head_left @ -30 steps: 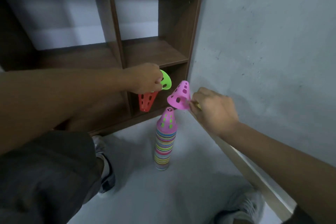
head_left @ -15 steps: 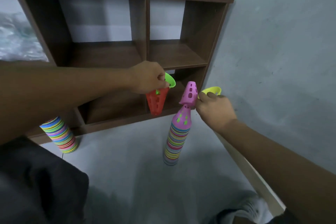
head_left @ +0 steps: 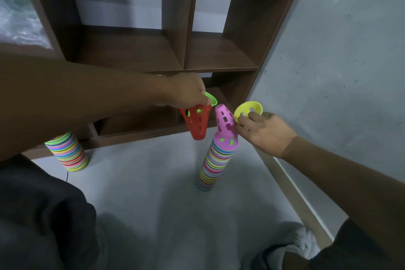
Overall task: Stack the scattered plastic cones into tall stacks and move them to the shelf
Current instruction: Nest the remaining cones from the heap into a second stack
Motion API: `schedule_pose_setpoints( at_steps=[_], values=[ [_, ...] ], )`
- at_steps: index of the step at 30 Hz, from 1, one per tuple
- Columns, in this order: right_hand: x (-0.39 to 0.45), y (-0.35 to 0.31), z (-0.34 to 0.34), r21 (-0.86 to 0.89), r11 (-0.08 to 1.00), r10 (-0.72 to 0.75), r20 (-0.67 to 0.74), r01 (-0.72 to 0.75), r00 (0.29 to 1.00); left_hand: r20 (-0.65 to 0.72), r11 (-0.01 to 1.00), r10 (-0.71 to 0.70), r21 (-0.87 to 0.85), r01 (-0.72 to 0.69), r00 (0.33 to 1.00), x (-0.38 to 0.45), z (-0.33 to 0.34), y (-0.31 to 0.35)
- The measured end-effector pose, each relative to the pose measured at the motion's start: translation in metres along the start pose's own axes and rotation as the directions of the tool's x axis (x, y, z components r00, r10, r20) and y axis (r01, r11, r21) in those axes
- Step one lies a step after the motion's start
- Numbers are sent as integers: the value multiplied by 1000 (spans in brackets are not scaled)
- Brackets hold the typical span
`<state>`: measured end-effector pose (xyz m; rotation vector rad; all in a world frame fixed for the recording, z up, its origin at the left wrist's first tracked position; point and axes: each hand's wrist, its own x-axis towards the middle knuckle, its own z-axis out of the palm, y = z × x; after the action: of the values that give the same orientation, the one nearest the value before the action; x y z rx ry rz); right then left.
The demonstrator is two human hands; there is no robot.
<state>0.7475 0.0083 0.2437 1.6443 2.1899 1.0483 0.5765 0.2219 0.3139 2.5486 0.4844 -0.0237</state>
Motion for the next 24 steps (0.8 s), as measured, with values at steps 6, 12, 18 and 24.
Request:
schedule_pose_setpoints(
  at_steps=[6,12,18,24],
  values=[
    [-10,-6,6,-3,998,66,27,-66,997,47,990,-54,-130,60,997,3,12,-10],
    [-26,-20,9,125,972,175,180,-199,968,81,990,-4,-143,15,997,14,26,-1],
    [-40,-19,-7,290,793,425,369,-536,827,105,989,75,-133,-61,992,20,33,4],
    [-35,0,-36,483,376,623,500,-791,601,97,984,120,-147,-105,988,31,35,17]
  ],
)
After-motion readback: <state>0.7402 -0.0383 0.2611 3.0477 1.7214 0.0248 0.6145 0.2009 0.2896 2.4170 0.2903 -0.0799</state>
